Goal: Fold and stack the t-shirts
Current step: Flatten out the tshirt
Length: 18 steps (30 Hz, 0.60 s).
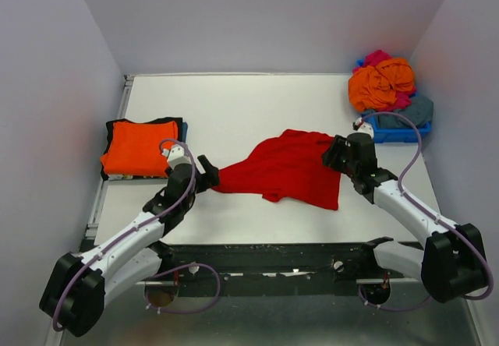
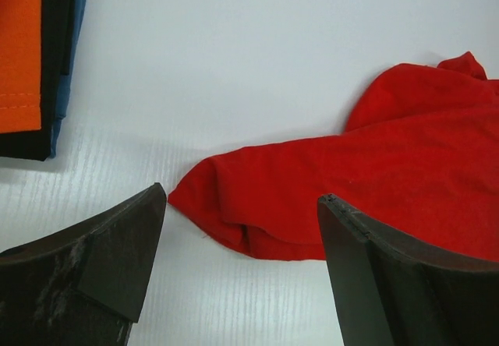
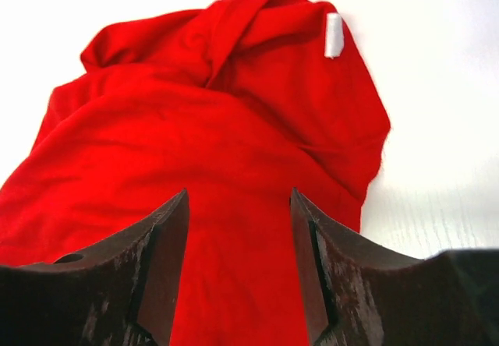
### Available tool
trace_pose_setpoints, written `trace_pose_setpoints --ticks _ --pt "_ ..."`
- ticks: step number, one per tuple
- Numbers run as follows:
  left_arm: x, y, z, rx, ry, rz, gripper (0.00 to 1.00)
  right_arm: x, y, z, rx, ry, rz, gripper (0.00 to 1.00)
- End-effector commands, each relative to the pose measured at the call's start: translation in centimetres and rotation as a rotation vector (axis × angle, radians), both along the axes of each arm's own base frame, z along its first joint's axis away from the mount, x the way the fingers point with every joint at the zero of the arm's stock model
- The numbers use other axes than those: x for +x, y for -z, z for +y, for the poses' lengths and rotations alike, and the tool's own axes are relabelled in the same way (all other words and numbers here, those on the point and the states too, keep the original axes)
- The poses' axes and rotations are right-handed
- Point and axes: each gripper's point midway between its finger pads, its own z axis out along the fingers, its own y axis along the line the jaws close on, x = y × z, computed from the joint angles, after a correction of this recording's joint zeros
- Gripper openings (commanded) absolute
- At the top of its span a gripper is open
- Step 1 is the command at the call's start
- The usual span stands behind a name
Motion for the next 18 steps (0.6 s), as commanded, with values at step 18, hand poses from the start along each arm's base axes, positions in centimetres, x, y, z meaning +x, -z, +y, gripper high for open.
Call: trace_pose_setpoints --ticks 18 --pt "0.4 3.1 -2.5 -0.03 0.016 0.212 0.72 -9.7 6.4 -3.5 0.026 0.289 0.412 0.61"
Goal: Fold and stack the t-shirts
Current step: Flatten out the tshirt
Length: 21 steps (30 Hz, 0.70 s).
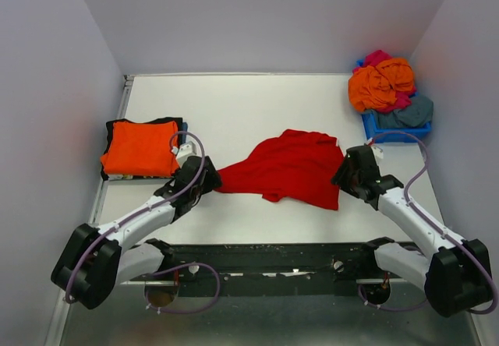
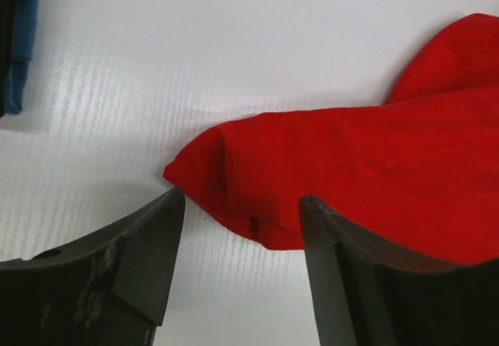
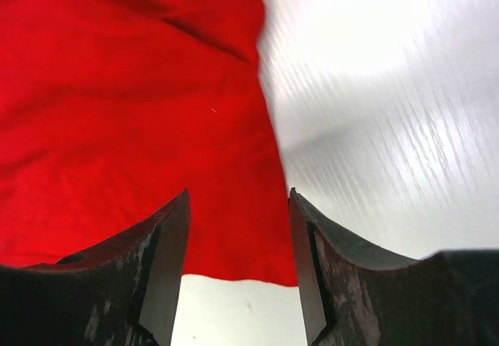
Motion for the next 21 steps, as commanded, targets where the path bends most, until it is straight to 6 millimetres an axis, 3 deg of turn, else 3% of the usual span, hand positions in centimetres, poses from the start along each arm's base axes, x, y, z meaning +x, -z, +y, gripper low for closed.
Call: trace_pose_setpoints --ticks 1,3,7,17,18,21 --pt "0.9 -0.5 -1.5 -0.036 0.028 -0.001 0.67 -3.3 3.0 -0.6 0.012 0.079 0.149 0.61" --pt "1.1 -0.1 -1.6 -0.026 0.027 0.016 0.58 -3.8 3.7 -0.4 0.029 0.084 0.171 0.61" --pt "2.0 0.3 -1.8 -0.003 0.015 0.035 0.52 -4.2 4.7 0.0 0.055 0.09 0.192 0.59" --pt "4.0 1.2 -2.9 0.031 0.027 0.062 0.26 -6.0 6.4 1.5 0.118 0.042 0.293 0.45" --pt "4.1 1.4 -3.0 0.036 0.03 0.068 0.23 -6.1 6.3 1.5 0.118 0.041 0.294 0.4" --pt "4.7 1.7 -3.2 0.043 0.033 0.078 0.03 -6.2 5.8 2.3 0.151 -0.005 0.274 0.01"
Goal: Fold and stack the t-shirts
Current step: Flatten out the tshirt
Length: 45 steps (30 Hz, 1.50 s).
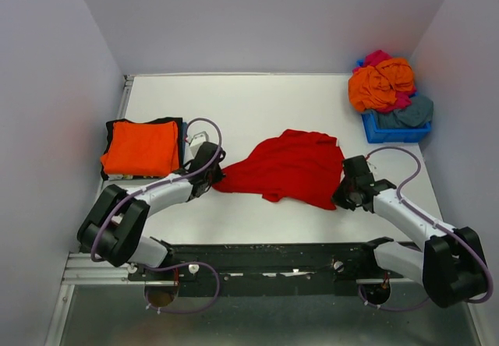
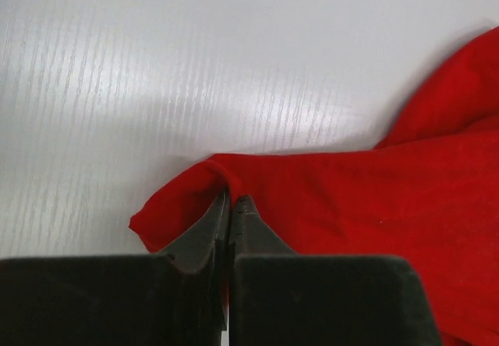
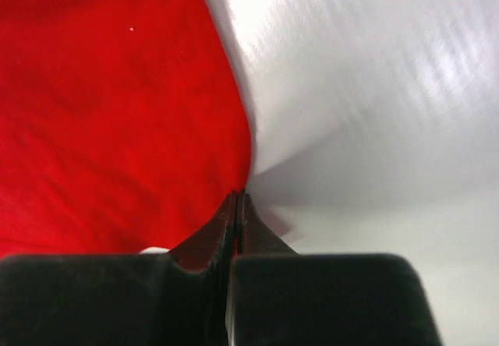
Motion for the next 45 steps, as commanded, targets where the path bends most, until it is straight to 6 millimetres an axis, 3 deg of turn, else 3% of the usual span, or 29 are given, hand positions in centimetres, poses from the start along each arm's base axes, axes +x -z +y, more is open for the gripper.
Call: trace_pose_setpoints --ticks 1,5,7,10,13,16,19,22,23,25,26,29,31,34,38,45 --pt "1.5 -0.4 -1.0 -0.003 0.023 -0.012 0.0 -1.7 0.3 1.5 0.073 -0.066 0.037 0.01" --pt "3.4 -0.2 -1.6 0.013 0.02 -0.001 0.0 -1.0 -1.9 2.9 0.102 -0.125 -0.033 0.01" --pt "5.3 -1.0 -2.5 0.002 0.016 -0.024 0.0 -0.5 -3.6 3.9 0.121 -0.171 -0.088 0.0" --pt "9.6 -2.9 -4.3 -0.009 0.022 -0.078 0.0 -0.3 -6.5 7.0 0.196 -0.275 -0.151 0.01" --pt "15.0 -6.6 -6.7 -0.023 0.048 -0.127 0.0 -0.1 -10.0 10.3 0.246 -0.364 -0.204 0.01" --pt "19.8 -11.5 -9.1 -0.056 0.073 -0.211 0.0 -0.4 -14.3 14.8 0.269 -0.497 -0.282 0.01" --pt "22.8 -15.6 -10.7 -0.123 0.092 -0.271 0.0 -1.4 -18.8 20.5 0.302 -0.67 -0.364 0.01" --pt "24.3 -18.0 -10.6 -0.151 0.116 -0.301 0.0 -4.2 -20.4 26.3 0.369 -0.916 -0.375 0.01" --pt "24.6 -18.2 -9.8 -0.147 0.117 -0.295 0.15 -4.8 -20.2 27.4 0.368 -0.959 -0.359 0.11" --pt "24.2 -18.1 -8.4 -0.13 0.112 -0.253 0.62 -5.5 -19.2 28.2 0.361 -0.981 -0.329 0.62" --pt "23.8 -18.0 -7.0 -0.112 0.087 -0.228 0.73 -5.5 -18.7 28.1 0.36 -0.964 -0.324 0.71" --pt "21.3 -17.9 -4.5 -0.067 0.045 -0.194 0.83 -4.7 -18.3 26.3 0.321 -0.896 -0.366 0.77" --pt "19.2 -18.6 -2.9 -0.059 -0.012 -0.201 0.96 -3.5 -17.9 24.1 0.255 -0.808 -0.385 0.76" --pt "16.2 -18.2 -0.5 -0.058 -0.104 -0.185 0.99 -2.3 -16.4 19.8 0.166 -0.662 -0.353 0.72" --pt "11.6 -16.6 0.3 -0.11 -0.14 -0.157 0.96 -1.2 -14.6 14.4 0.092 -0.499 -0.345 0.67" --pt "1.4 -10.0 1.5 -0.133 -0.176 -0.05 0.84 -0.4 -11.4 8.6 0.002 -0.332 -0.306 0.63"
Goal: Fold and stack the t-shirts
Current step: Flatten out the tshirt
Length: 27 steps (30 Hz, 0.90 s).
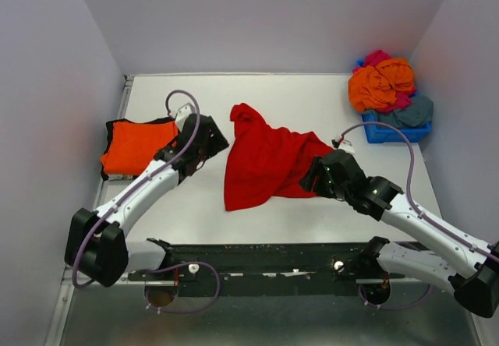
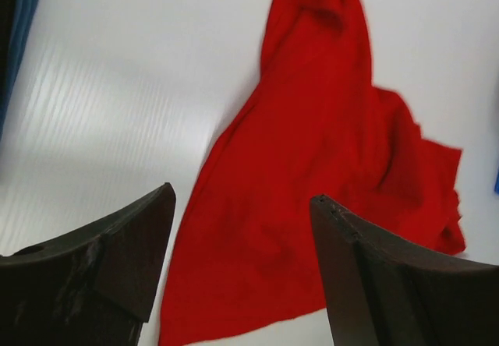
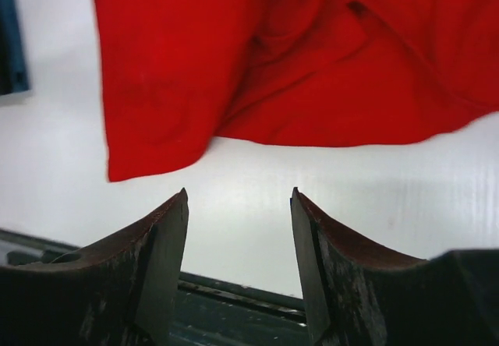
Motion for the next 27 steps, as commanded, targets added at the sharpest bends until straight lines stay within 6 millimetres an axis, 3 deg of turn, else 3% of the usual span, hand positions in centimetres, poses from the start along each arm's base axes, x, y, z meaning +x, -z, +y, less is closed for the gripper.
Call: trace_pose_setpoints --ticks 1,5,9,23,27 --pt "-5.4 4.2 1.2 -0.011 -0.041 0.089 0.84 0.0 3.0 -3.8 -0.1 0.127 0.047 0.63" --pt "-10.1 7.5 1.3 -0.019 0.028 0.18 0.83 0.2 4.2 -4.5 -0.107 0.165 0.064 0.61" --pt "-13.4 8.8 0.5 -0.09 0.085 0.214 0.81 0.4 4.8 -4.6 -0.095 0.187 0.066 0.61" --pt "-16.3 13.1 -2.7 -0.123 0.181 0.332 0.79 0.6 5.9 -5.6 -0.101 0.237 0.072 0.63" --pt "-16.8 13.9 -3.8 -0.125 0.207 0.36 0.73 0.5 6.0 -5.8 -0.094 0.248 0.071 0.63"
